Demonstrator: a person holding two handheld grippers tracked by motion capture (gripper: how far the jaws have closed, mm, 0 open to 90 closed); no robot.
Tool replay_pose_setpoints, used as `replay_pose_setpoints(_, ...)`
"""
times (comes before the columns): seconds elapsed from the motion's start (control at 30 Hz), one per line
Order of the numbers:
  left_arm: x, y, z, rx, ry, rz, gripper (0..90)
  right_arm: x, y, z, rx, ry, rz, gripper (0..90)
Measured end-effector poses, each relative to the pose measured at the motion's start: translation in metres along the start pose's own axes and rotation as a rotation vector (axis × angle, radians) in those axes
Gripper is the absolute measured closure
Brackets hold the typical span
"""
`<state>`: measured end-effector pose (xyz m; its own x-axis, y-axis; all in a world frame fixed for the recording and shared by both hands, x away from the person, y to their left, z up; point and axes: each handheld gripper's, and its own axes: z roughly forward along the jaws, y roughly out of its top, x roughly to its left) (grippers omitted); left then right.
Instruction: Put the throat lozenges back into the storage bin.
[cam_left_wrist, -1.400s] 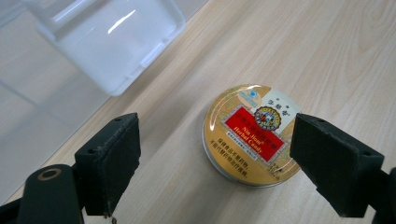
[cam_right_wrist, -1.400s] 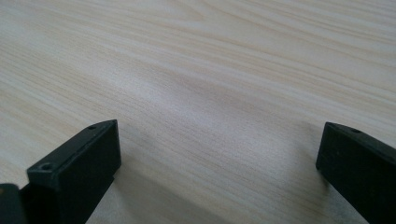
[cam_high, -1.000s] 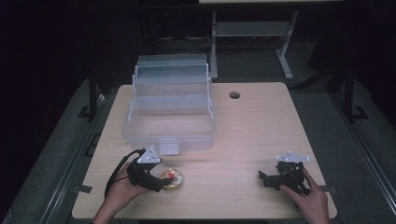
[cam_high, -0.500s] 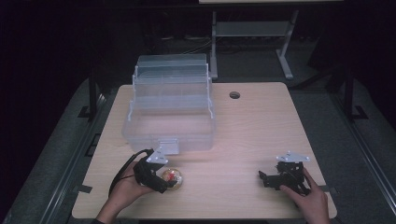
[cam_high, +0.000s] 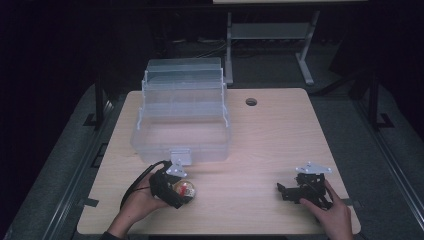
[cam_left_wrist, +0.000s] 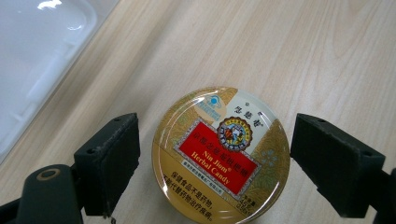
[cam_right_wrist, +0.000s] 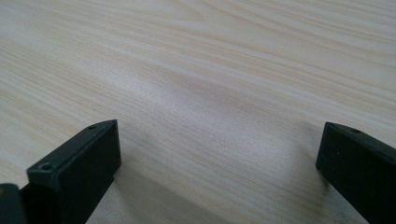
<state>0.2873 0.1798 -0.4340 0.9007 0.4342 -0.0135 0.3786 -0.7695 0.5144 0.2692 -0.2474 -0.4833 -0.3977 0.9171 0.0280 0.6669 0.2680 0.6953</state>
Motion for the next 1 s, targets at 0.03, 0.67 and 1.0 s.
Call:
replay_pose_setpoints(0.03,0.0,0.0,0.0,0.004,-0.004,-0.001,15.2,0.0,0.0,0.0,0.0,0.0,0.0,0.0)
replay_pose_setpoints(0.67,0.0,0.003,0.013,0.078,-0.013,0.011,15.2,0.0,0.0,0.0,0.0,0.0,-0.001,0.0)
replay_pose_setpoints(1.0,-0.002,0.002,0.018,0.097,-0.009,0.003,15.8,0.0,0.0,0.0,0.0,0.0,-0.001,0.0)
